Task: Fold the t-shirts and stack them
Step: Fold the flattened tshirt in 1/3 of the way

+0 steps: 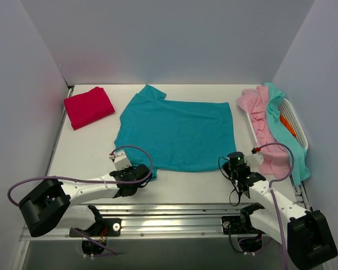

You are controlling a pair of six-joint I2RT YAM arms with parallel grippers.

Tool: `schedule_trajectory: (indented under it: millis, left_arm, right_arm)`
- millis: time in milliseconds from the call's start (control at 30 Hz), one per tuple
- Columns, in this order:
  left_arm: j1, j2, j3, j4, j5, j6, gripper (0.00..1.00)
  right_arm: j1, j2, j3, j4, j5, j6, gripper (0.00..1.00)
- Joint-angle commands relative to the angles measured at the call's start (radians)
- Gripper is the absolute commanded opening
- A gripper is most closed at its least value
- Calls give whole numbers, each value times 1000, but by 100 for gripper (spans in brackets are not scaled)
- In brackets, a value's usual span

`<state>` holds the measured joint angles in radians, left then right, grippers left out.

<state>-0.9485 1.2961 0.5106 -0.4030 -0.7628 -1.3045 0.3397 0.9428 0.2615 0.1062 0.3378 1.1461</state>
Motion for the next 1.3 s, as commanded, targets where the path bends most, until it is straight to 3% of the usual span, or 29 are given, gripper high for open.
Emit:
schedule_trajectory:
  millis: [0,333,567,1000,1267]
  left_arm:
    - [-12,-35,38,-95,30,17,2]
    - [-16,-335,157,-356,0,111,2]
    - [25,-390,246,-396,-58,191,3]
    - [298,-314,315,-117,135,467,2]
    - [457,-120,396,36,266,556,2]
  right_arm:
    - [-7,-39,7,-39,1,-19,0]
    - [-8,-105,73,-137,-3,-49,0]
    - [-10,-99,113,-149,-2,-63,0]
    - [-11,56,199,-45,-6,-83,0]
    - [-13,209,294,16,6,-103,0]
